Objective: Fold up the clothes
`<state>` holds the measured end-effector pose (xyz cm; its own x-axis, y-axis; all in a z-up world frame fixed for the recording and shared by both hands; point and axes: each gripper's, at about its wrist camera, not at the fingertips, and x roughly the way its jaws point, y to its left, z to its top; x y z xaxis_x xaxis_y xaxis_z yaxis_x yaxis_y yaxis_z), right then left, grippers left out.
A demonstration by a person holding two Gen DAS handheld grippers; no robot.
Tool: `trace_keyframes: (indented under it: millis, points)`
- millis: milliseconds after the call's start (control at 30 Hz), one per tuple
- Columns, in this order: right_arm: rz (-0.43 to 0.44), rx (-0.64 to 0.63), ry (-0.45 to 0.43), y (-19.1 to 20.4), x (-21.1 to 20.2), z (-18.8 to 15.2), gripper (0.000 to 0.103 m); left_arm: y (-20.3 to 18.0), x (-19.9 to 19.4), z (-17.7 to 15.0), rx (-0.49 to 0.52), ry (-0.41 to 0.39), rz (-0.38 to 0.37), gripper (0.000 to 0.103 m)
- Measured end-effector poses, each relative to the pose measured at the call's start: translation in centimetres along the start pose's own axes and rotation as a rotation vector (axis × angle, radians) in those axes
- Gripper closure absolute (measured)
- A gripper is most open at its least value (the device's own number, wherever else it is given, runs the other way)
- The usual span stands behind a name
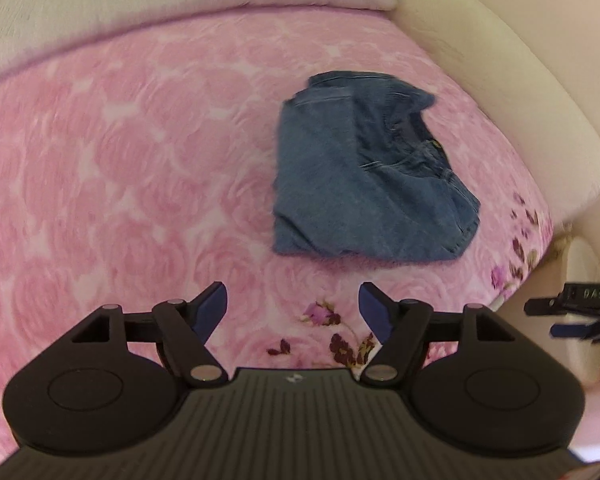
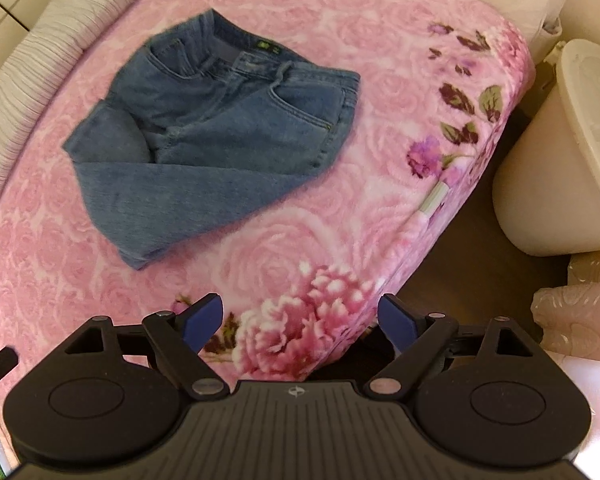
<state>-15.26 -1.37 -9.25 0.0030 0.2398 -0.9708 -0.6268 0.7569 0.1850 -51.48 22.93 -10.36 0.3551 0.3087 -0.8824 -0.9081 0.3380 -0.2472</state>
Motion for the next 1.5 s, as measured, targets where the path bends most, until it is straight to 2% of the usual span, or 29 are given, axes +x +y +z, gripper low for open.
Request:
trace_keyframes:
  millis: [167, 367, 600, 833, 967, 1067, 1133, 1200, 1267, 1400, 1433, 1500]
  points:
    - [-0.007, 0.012, 0.025, -1.1, 3.5, 2.2, 0.016, 3.2, 2.8, -0.1, -0.145, 0.034, 0.011, 0.035]
    - [-0.011, 0.047, 0.042, -2.7, 7.9, 6.6, 0.016, 5.9, 7.0, 1.5, -0.296, 0.058, 0.026, 0.035]
    - [-0.046, -0.024, 0.074, -2.2, 11.5, 12.4, 0.016, 5.0, 10.7, 6.7, -0.325, 0.034, 0.042, 0.035]
    - [-0.05, -0.153, 0.102, 1.4, 14.9, 17.2, 0.016, 5.3, 14.7, 12.4, -0.313, 0.011, 0.043, 0.035]
    - [-0.035, -0.087, 0.086, 0.1, 17.8, 19.3, 0.018, 5.8, 16.7, 14.2, -0.322, 0.018, 0.044, 0.034]
    - [-0.071, 0.071, 0.074, -3.8, 20.2, 21.0, 0.018, 6.8, 17.8, 14.9, -0.351, 0.027, 0.048, 0.034]
    - [-0.055, 0.192, 0.051, -6.8, 21.5, 22.0, 0.018, 7.5, 18.4, 15.3, -0.37, 0.032, 0.05, 0.034]
    - [0.081, 0.259, 0.007, -8.4, 22.1, 21.7, 0.03, 8.2, 18.9, 15.8, -0.384, 0.03, 0.048, 0.034]
    - [0.22, 0.324, -0.038, -9.9, 22.7, 21.3, 0.057, 8.8, 19.4, 16.5, -0.401, 0.024, 0.039, 0.034]
    - [0.424, 0.365, -0.067, -10.5, 23.3, 20.5, 0.058, 9.9, 20.6, 18.0, -0.421, 0.02, 0.0, 0.034]
    - [0.423, 0.37, -0.065, -10.9, 23.7, 20.5, 0.051, 10.0, 21.0, 18.4, -0.423, 0.02, -0.013, 0.034]
    - [0.417, 0.377, -0.052, -11.5, 24.8, 20.9, 0.05, 10.2, 22.0, 19.3, -0.424, 0.027, -0.042, 0.034]
